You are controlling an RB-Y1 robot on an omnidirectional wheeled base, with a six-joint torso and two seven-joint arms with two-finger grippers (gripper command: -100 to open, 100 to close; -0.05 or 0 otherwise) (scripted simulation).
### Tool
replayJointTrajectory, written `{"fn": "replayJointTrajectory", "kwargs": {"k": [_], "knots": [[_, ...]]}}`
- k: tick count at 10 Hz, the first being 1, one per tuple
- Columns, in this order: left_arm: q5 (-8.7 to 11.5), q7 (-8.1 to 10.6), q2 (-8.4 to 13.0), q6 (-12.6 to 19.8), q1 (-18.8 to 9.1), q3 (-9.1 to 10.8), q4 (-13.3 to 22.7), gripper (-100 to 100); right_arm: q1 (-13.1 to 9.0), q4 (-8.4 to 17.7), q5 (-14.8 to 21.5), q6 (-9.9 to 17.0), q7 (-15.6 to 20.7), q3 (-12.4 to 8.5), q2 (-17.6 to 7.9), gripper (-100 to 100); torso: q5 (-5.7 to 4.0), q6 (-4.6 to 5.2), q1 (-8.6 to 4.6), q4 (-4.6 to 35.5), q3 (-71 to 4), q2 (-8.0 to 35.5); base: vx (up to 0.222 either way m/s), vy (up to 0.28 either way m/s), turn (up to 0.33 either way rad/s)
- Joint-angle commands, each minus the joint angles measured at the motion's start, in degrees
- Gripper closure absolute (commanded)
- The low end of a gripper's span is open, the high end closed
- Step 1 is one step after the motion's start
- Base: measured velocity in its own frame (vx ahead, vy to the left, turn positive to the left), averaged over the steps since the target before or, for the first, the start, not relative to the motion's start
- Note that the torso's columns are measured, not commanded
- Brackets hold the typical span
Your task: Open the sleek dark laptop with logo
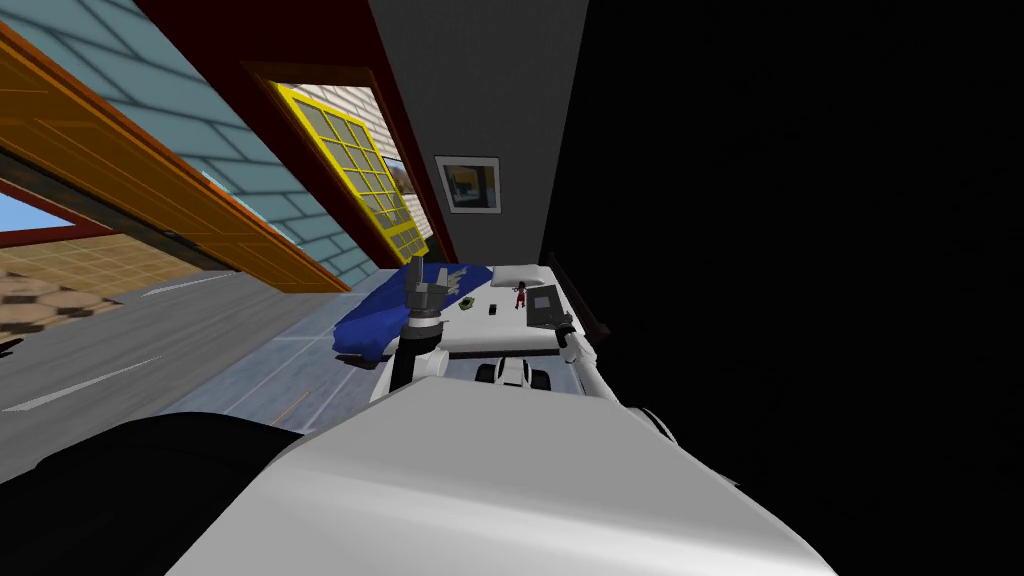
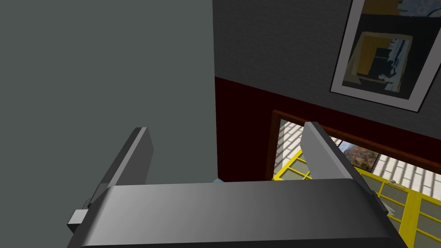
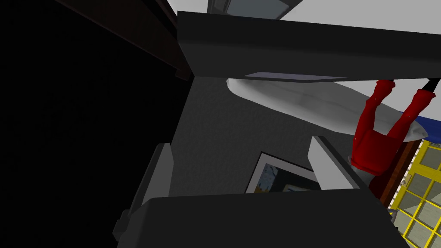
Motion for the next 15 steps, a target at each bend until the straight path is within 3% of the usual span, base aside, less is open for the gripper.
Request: {"fn": "replayJointTrajectory", "kwargs": {"k": [1,3,6,8,11,12,13,14,15], "knots": [[0.0,0.00,0.0,0.0,0.0,0.00,0.0,0,-1.9,0.5,-4.6,1.3,3.7,2.6,-0.4,-100,0.00,0.00,0.02,0.0,0.0,0.0,-0.012,-0.012,-0.171],[0.0,0.00,0.0,0.0,0.0,0.00,0.0,0,-1.9,0.5,-6.8,1.3,4.4,2.6,-0.4,-100,0.00,0.00,0.02,0.0,0.0,0.0,-0.010,-0.006,-0.036],[0.0,0.00,0.0,0.0,0.0,0.00,0.0,0,-5.8,2.4,-12.2,2.6,9.7,5.6,-0.1,-100,0.00,0.00,0.02,0.0,0.0,0.0,-0.017,-0.010,-0.134],[0.0,0.00,0.0,0.0,0.0,0.00,0.0,0,-5.8,2.4,-14.5,2.6,10.9,5.6,-0.1,-100,0.00,0.00,0.02,0.0,0.0,0.0,-0.011,-0.009,-0.043],[0.0,0.00,0.0,0.0,0.0,0.00,0.0,0,-9.7,4.3,-20.4,4.0,16.3,8.5,0.3,-100,0.01,0.01,0.02,0.0,0.0,0.0,-0.015,-0.011,-0.143],[0.0,0.00,0.0,0.0,0.0,0.00,0.0,0,-9.7,4.3,-22.1,4.0,17.5,8.5,0.3,-100,0.00,0.02,-0.01,0.0,0.0,0.0,-0.014,-0.014,-0.078],[0.0,0.00,0.0,0.0,0.0,0.00,0.0,0,-11.7,5.2,-25.3,4.6,19.4,10.0,0.5,-100,0.00,-0.01,0.02,0.0,0.0,0.0,-0.017,-0.021,-0.162],[0.0,0.00,0.0,0.0,0.0,0.00,0.0,0,-11.7,5.2,-25.9,4.6,20.8,10.0,0.5,-100,0.01,0.02,0.01,0.0,0.0,0.0,-0.017,-0.013,-0.082],[0.0,0.00,0.0,0.0,0.0,0.00,0.0,0,-11.0,4.3,-25.5,5.0,19.8,10.3,0.3,-100,0.01,-0.01,0.04,0.0,0.0,0.0,-0.006,-0.004,-0.001]]}}
